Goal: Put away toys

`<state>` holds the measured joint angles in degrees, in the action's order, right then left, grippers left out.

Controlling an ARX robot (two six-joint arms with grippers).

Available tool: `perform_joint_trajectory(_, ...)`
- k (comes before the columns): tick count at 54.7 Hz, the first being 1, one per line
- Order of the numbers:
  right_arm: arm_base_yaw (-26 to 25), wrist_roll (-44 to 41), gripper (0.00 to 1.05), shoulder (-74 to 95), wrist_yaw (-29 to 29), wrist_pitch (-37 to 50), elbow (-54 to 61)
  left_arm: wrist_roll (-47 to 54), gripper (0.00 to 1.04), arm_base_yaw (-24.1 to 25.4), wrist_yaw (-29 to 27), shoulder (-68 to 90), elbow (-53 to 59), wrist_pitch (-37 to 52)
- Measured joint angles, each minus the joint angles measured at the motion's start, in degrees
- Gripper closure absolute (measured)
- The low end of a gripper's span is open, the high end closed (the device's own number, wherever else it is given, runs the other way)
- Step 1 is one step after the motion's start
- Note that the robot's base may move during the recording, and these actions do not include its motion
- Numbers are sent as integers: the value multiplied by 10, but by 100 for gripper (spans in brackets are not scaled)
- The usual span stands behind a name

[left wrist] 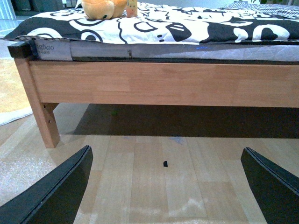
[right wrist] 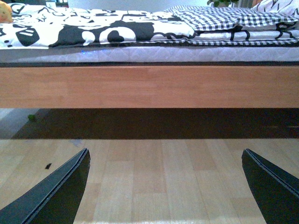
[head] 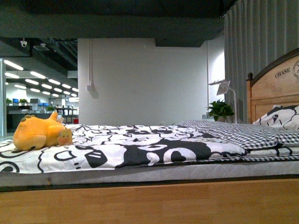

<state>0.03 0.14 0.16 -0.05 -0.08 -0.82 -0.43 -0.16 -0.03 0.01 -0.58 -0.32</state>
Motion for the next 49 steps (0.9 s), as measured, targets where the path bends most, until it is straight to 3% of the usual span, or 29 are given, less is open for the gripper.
perform_joint_trajectory(49, 0, 0, 7, 0, 0, 0, 0, 0, 6, 0, 0, 0, 0, 0)
